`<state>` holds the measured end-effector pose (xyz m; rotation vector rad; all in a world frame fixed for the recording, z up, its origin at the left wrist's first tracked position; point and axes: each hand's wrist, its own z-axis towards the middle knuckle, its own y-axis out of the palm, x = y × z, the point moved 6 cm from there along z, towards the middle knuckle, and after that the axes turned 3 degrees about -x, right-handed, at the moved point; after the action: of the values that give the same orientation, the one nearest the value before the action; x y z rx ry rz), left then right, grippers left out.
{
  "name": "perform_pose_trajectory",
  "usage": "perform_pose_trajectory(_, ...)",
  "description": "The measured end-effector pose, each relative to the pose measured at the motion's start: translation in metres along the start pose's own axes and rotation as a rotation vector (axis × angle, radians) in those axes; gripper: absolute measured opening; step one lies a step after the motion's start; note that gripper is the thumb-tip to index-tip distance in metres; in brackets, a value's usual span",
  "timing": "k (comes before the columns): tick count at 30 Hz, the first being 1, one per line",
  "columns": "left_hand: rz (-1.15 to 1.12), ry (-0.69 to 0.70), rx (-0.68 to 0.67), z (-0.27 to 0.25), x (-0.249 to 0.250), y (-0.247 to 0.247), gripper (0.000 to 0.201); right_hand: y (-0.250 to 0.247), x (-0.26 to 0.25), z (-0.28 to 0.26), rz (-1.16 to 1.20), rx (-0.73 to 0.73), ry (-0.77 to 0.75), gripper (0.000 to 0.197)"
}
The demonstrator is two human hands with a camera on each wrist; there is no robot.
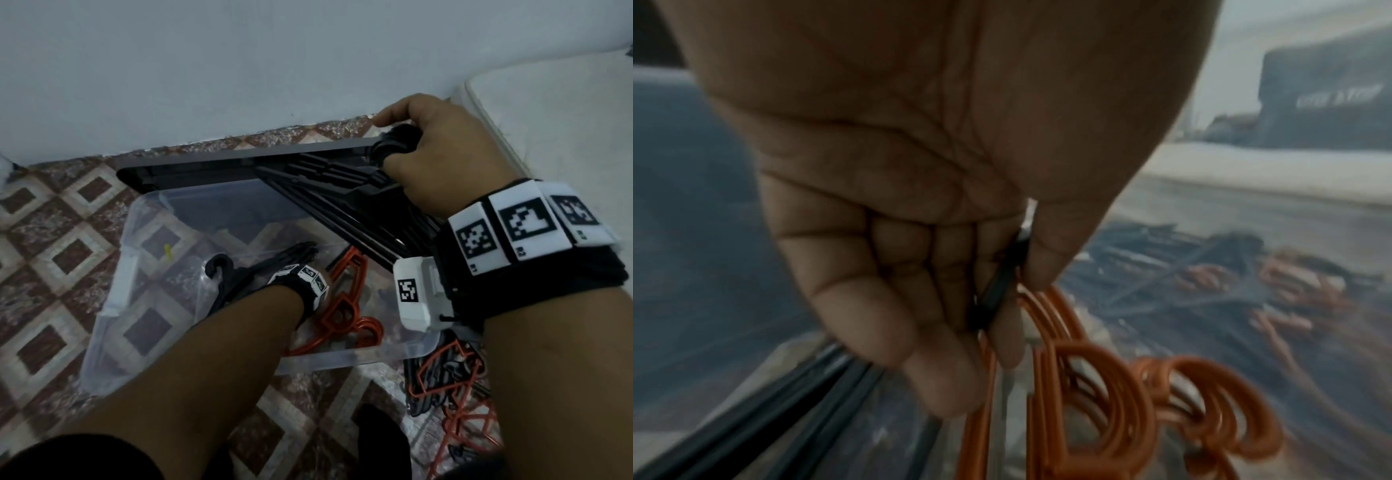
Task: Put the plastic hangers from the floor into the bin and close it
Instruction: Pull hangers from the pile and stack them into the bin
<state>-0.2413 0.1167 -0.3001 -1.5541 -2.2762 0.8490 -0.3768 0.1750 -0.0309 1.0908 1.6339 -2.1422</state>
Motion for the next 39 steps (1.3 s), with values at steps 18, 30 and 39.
perform_pose_trajectory(18,-0.427,0.098,0.931,-0.249,-0.054,-0.082,0.023,0.028,-0.031,-0.014,-0.101,-0.236,-0.101,0.033)
perform_pose_trajectory(30,-0.615,0.043,1.197,-0.261,-0.077,-0.081,0.023,0.063,-0.053,-0.023,0.114,-0.44,-0.195,0.037)
perform_pose_trajectory(39,-0.905,0.094,1.339,-0.262,-0.08,-0.075,0.032,0.065,-0.065,-0.034,0.1,-0.404,-0.238,0.042)
